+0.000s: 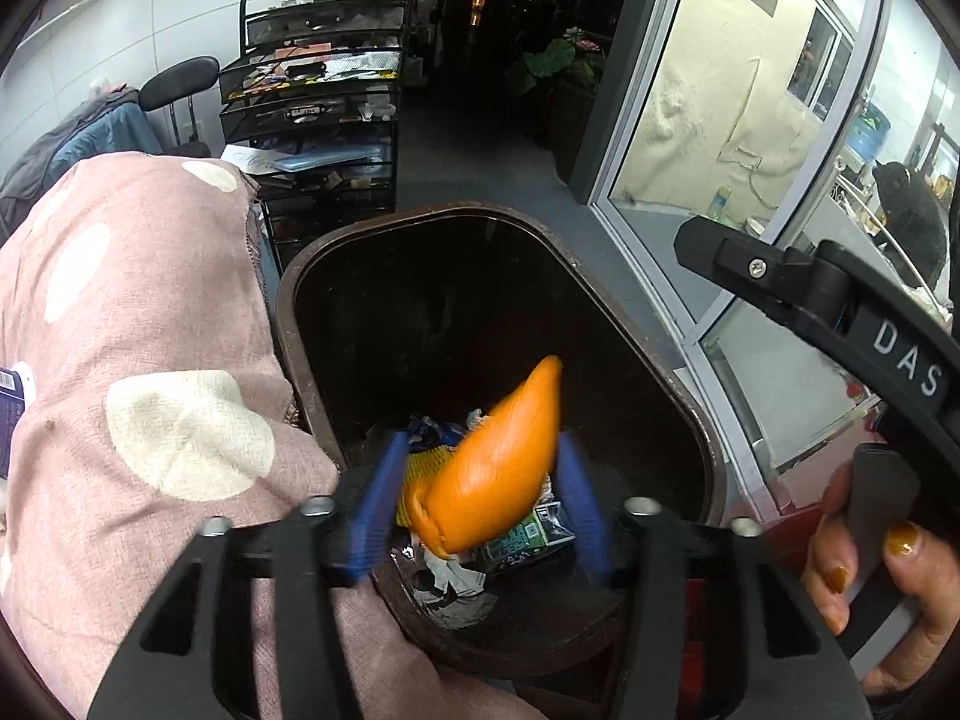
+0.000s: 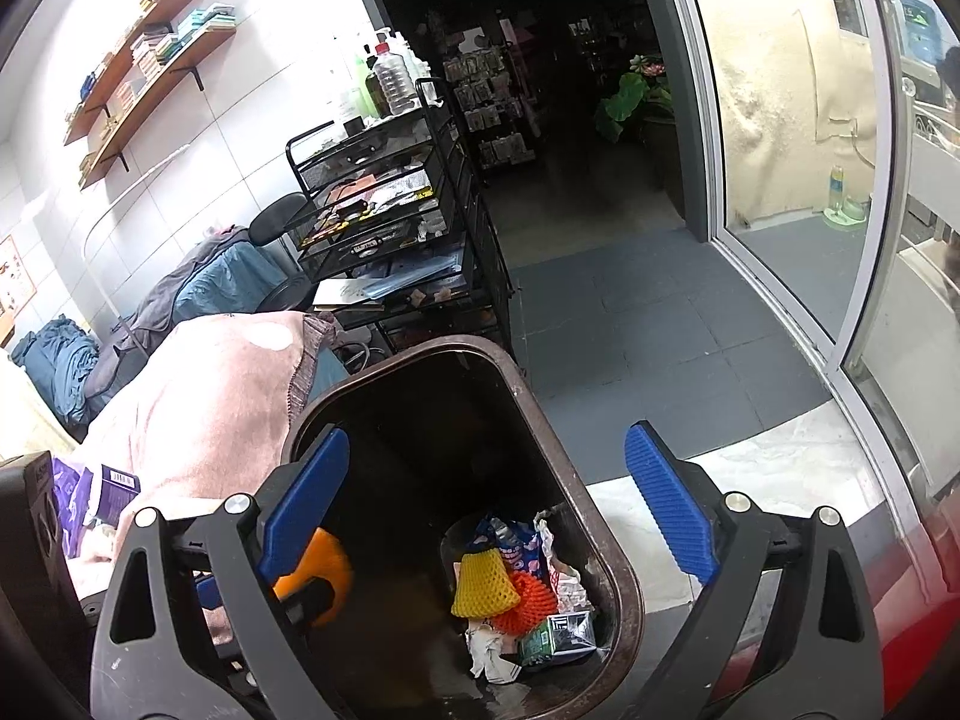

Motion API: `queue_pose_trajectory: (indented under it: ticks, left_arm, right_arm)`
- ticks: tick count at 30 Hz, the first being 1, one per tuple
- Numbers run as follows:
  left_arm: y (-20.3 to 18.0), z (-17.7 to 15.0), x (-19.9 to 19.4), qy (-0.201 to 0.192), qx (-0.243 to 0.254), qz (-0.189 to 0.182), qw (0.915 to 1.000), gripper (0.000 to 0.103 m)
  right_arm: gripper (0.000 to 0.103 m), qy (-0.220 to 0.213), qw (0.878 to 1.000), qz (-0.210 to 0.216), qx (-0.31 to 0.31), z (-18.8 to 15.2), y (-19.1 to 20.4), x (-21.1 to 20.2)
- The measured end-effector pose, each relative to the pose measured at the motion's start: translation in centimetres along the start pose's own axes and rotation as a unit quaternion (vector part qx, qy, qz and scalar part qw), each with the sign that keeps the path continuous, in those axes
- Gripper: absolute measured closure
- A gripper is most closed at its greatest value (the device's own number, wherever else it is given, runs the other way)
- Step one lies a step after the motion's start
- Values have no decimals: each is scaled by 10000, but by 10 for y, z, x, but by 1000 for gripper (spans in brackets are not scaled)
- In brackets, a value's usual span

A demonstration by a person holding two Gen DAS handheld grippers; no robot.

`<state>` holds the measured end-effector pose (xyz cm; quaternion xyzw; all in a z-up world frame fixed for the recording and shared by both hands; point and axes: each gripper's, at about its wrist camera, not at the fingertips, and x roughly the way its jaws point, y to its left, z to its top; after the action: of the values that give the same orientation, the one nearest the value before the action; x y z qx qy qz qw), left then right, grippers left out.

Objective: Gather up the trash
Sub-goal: 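Carry the peel and tissue over the bin and open both grippers to drop them, then move both open grippers back over the bedspread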

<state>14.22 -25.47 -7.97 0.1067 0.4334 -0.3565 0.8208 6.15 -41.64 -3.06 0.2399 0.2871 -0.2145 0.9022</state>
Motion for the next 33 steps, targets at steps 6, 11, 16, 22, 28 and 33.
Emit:
queue_pose_trajectory:
  ticks: [6,11,16,22,28,33]
  left_arm:
    - [-3,-2,-6,-204,38,166,9996,12]
    - [-2,-3,-18,-420,-48,67,9991,11]
    - [2,-10,-39,-754,13,173,9970,9]
    - [13,-22,-72,-1153,-61,303,9928,8]
    - [35,-37,-106,-1503,-235,572,9867,7]
    - [58,-48,-124,-1629,-387,904,9817,7]
  right_arm:
    - [8,-30,10000,38,-26,1,1,-2]
    - [8,-50,9999,114,-53,2,3,-1]
    - [7,-82,9997,221,-107,0,7,0]
    - [7,-38,9986,422,-328,-7,22,2]
    - [7,6,9956,649,-671,-16,45,3]
    - [7,134,9920,835,-941,-26,71,3]
